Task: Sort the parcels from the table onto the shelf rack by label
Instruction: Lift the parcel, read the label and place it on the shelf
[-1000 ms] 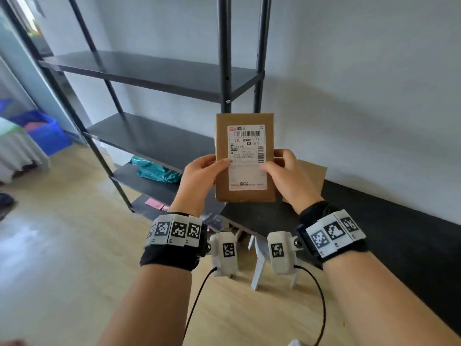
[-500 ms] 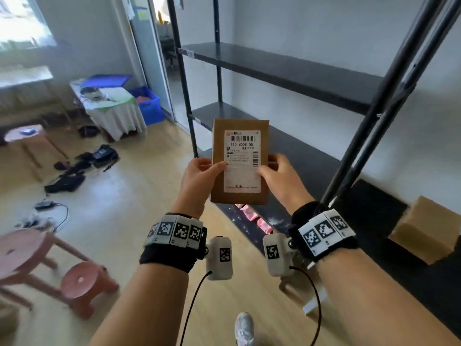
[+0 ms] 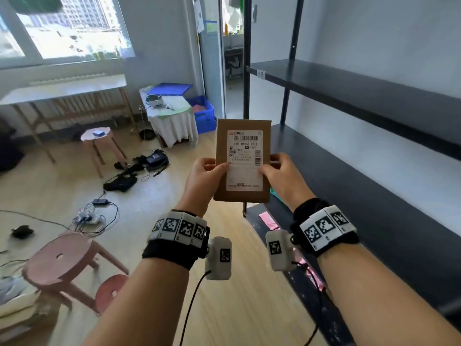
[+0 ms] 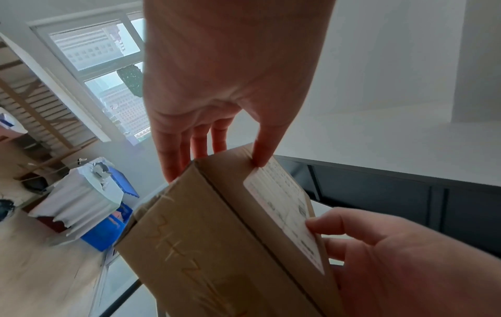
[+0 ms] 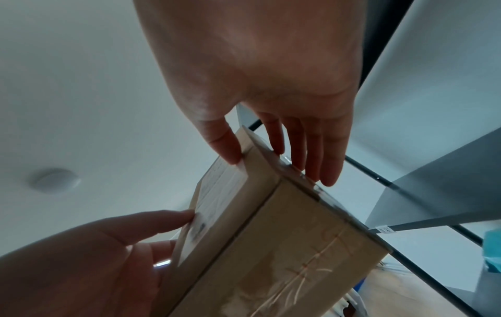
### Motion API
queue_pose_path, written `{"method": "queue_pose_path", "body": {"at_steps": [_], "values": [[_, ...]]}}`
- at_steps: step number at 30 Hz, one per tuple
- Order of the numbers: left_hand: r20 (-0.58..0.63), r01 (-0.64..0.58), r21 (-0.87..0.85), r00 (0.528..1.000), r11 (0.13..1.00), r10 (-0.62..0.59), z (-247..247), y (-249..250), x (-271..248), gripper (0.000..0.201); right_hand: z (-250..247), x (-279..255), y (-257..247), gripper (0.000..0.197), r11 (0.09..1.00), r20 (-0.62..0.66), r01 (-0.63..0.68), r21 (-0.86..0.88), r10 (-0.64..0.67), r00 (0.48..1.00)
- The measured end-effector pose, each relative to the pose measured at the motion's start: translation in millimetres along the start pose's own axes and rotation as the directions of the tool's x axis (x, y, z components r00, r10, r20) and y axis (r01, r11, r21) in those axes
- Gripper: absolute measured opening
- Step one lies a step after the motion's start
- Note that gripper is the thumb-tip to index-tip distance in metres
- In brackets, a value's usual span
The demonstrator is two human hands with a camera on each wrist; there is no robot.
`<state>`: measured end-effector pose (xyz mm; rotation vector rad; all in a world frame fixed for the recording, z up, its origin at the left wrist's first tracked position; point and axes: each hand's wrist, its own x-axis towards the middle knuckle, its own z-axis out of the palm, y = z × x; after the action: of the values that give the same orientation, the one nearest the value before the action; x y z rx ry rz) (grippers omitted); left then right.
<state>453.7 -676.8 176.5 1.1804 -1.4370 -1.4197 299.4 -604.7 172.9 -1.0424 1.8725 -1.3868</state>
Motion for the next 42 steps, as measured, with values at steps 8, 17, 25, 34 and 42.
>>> {"method": "queue_pose_path", "body": {"at_steps": [8,17,25,34,42], "values": [[0.015,-0.029,-0.024,0.999,0.999,0.029,-26.3,15.3,111.6,0.038,52.7,98.2,-25.5,0.033,1.000,-0.008,0.018,-0.017,-0.018,1.000],[0.193,-0.086,-0.002,0.978,0.996,0.085,-49.7,41.6,263.0,0.040,107.2,210.8,-57.4,0.037,0.998,-0.173,-0.021,-0.059,0.011,0.985],[0.386,-0.165,0.005,0.910,0.986,0.150,-32.7,79.9,361.8,0.037,117.3,280.1,-90.6,0.034,0.998,-0.414,-0.026,-0.048,0.004,0.910],[0.373,-0.243,-0.048,0.895,0.969,0.243,39.7,132.6,444.7,0.035,63.6,364.3,-120.2,0.033,0.981,-0.558,0.095,-0.171,-0.176,0.811],[0.468,-0.296,-0.132,0.823,0.946,0.323,109.0,165.4,488.2,0.034,8.2,421.3,-130.0,0.041,0.973,-0.612,0.087,-0.212,-0.202,0.764]]}}
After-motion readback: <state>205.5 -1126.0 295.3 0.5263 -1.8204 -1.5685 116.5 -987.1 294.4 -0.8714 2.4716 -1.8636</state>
